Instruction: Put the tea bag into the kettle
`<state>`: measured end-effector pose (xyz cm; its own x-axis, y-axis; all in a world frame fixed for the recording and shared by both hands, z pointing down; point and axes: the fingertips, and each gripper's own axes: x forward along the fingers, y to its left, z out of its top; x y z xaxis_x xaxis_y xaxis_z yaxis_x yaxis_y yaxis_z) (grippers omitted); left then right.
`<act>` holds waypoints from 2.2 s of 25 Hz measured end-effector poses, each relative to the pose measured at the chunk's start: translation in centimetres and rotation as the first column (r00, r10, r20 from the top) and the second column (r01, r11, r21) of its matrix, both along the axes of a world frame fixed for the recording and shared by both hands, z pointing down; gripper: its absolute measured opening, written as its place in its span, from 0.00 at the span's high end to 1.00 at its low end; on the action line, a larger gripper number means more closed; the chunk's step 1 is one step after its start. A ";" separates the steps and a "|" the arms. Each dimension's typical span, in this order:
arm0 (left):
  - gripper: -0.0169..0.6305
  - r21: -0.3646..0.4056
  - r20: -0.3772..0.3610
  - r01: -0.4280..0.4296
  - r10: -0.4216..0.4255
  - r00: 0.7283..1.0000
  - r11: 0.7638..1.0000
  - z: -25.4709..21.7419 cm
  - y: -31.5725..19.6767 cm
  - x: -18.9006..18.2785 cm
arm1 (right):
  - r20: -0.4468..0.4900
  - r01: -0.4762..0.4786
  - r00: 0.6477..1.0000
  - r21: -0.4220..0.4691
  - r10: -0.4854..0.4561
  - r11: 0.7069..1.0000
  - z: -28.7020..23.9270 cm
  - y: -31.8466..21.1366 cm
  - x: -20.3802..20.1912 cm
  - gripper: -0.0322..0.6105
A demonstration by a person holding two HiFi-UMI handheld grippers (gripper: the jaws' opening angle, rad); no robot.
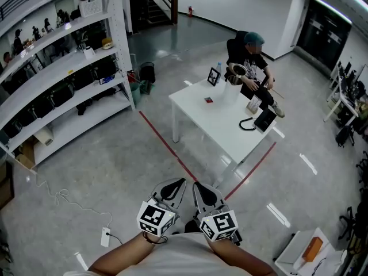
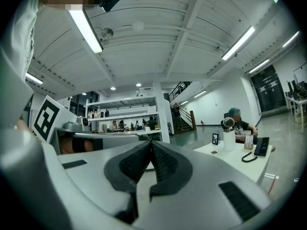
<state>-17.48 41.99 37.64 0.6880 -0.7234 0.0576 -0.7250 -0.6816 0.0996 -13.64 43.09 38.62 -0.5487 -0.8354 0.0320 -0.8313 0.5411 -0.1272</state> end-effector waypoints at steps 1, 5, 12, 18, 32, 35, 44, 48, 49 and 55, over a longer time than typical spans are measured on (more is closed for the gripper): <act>0.96 -0.003 -0.003 0.006 -0.006 1.000 1.000 0.0 -0.4 -0.2 | 0.004 0.006 1.000 -0.006 -0.006 1.000 0.1 -0.5 -0.2 0.93; 0.96 -0.002 -0.005 0.025 -0.025 1.000 1.000 -0.1 -2.1 -0.7 | 0.010 0.029 1.000 -0.008 -0.029 1.000 -0.1 -2.2 -0.7 0.93; 0.96 -0.019 -0.011 0.038 -0.038 0.999 0.999 0.4 -5.9 0.4 | 0.013 0.042 0.999 -0.020 -0.042 0.999 0.3 -6.2 0.6 0.93; 0.96 -0.035 -0.007 0.046 -0.046 0.999 0.998 1.4 -10.8 2.4 | 0.011 0.076 0.997 -0.054 -0.075 0.996 1.6 -11.1 2.2 0.93; 0.96 -0.060 -0.033 0.075 -0.077 0.996 0.995 1.1 -23.7 9.9 | 0.009 0.109 0.994 -0.041 -0.109 0.993 1.0 -24.1 9.9 0.93; 0.96 -0.058 -0.031 0.080 -0.082 0.996 0.995 0.7 -25.2 11.5 | 0.018 0.113 0.993 -0.036 -0.113 0.993 0.5 -25.9 11.6 0.93; 0.96 -0.066 -0.054 0.084 -0.088 0.995 0.994 0.4 -28.2 13.5 | 0.030 0.107 0.994 -0.025 -0.106 0.994 0.2 -28.2 14.5 0.93; 0.96 -0.066 -0.060 0.074 -0.078 0.995 0.995 0.6 -29.4 13.9 | 0.034 0.090 0.995 -0.030 -0.089 0.995 0.5 -29.5 15.3 0.93; 0.96 -0.067 -0.064 0.073 -0.077 0.995 0.995 0.7 -29.8 13.9 | 0.035 0.086 0.996 -0.027 -0.085 0.996 0.5 -29.9 15.5 0.93; 0.96 -0.061 -0.079 0.050 -0.055 0.995 0.997 0.8 -32.8 14.4 | 0.028 0.059 0.998 -0.018 -0.058 0.998 0.7 -32.7 16.1 0.93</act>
<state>-3.06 9.18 38.47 0.6533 -0.7556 0.0470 -0.7476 -0.6341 0.1974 2.46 10.43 39.28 -0.5976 -0.8012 0.0321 -0.7943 0.5860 -0.1603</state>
